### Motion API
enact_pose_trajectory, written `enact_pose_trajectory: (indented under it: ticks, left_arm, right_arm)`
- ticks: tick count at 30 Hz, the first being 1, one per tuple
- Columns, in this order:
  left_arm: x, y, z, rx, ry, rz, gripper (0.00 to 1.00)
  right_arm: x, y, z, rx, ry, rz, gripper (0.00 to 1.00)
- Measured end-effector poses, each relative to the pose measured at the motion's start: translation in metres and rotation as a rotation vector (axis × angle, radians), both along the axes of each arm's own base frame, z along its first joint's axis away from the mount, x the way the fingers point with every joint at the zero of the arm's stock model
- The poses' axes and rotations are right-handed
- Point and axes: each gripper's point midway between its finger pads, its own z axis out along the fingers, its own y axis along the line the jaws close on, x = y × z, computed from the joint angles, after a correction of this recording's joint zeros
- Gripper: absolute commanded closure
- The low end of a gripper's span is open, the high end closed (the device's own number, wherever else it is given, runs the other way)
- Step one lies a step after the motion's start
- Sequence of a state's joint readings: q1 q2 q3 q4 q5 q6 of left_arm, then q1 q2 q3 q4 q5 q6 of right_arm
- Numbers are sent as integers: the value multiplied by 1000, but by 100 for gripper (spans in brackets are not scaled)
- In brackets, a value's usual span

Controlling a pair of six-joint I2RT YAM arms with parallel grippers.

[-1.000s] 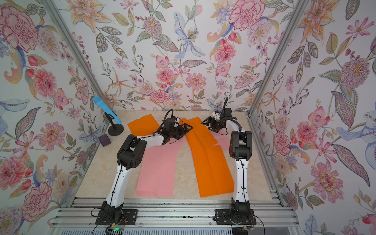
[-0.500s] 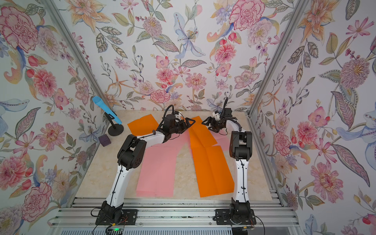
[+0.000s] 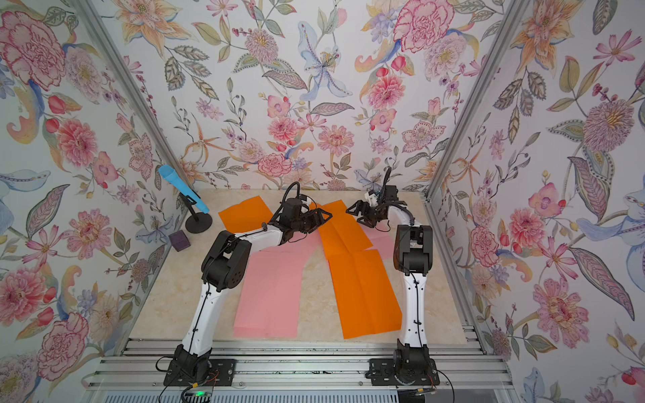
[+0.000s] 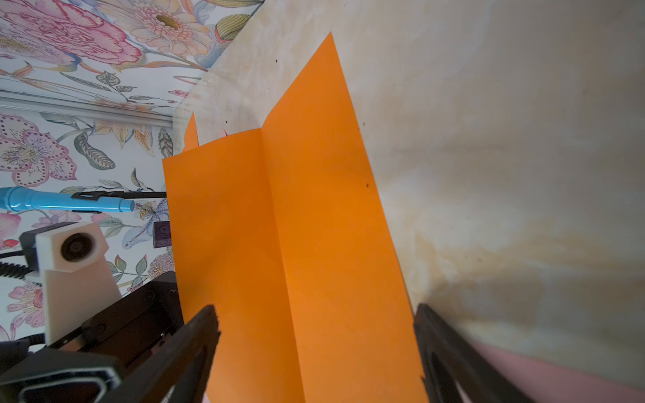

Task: Sort the scattered colored papers by color
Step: Pick up the colored paper.

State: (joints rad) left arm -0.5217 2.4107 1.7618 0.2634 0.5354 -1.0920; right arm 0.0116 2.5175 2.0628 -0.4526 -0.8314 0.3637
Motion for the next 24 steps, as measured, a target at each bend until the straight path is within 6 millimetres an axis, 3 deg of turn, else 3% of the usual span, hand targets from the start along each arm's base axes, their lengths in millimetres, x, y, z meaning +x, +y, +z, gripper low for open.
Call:
enact_pose_trajectory:
  ticks: [4,10,18,24]
  left_arm:
    - [0,10,-11,63,19,6,60]
    - [9,28,-17,131,31,28,73]
    - [34,39,20,173,-49,45,100]
    - [54,43,46,230,-117,54,100]
  right_arm:
    - [0,0,0,0,2,-2,11]
    - [0,0,0,-2,3,-4,11]
    - [1,-2,0,-13,3,-15,11]
    - [0,-8,0,-45,9,-40,11]
